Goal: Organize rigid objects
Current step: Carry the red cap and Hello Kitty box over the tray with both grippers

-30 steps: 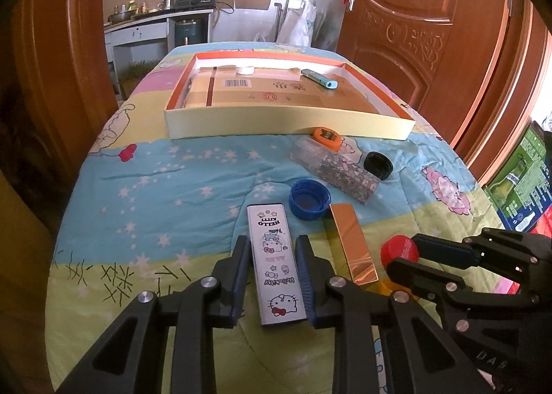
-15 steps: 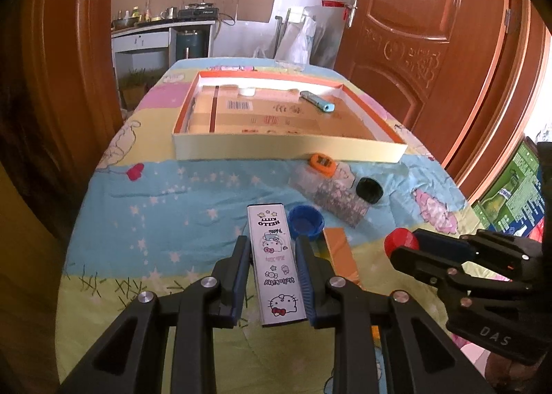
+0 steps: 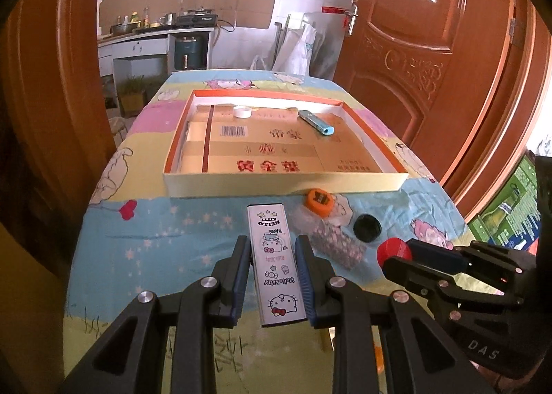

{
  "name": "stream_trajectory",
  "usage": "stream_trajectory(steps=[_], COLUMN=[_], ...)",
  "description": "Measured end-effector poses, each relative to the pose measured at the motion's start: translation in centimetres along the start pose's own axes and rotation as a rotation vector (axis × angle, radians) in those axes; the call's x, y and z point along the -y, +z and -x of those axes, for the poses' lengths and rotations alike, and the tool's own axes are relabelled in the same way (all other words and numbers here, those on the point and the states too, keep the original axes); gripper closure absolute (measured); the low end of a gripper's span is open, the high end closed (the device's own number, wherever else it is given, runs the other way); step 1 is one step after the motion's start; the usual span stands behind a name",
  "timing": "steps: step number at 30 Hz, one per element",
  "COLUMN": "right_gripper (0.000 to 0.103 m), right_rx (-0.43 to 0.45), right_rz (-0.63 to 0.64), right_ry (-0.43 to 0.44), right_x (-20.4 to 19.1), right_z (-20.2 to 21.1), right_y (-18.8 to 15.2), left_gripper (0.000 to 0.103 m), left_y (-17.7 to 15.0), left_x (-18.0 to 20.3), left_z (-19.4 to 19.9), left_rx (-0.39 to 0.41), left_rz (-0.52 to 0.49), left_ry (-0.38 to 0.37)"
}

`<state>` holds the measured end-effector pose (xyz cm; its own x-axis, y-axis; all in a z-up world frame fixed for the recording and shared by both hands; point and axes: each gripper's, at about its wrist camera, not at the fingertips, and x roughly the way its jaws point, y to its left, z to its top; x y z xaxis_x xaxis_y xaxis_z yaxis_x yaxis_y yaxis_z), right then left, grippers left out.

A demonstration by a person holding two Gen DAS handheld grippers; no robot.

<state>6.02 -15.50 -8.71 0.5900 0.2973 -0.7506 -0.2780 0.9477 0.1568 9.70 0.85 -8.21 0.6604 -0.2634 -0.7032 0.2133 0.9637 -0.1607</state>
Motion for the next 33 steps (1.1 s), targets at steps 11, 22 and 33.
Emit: stream_trajectory(steps=[11,22,33], right_gripper=[0.073,0.072,0.072], right_rx=[-0.011,0.009,0.039], right_rz=[0.011,0.033,0.056], right_ry=[0.016,0.033,0.036], right_x=[0.8,1.3,2.5], right_z=[-2.0,-3.9,-5.8], right_y=[2.7,6.3,10.5], left_gripper=[0.075,0.075,0.075], left_y=[2.7,6.0,9.7], left_x=[-0.2,-1.0,-1.7], left_z=[-2.0,-4.5,-7.1], left_rx=[-0.003,0.006,0.017], left_rz=[0.008,0.029,0.042], left_ry=[0.026,0.039,0.043])
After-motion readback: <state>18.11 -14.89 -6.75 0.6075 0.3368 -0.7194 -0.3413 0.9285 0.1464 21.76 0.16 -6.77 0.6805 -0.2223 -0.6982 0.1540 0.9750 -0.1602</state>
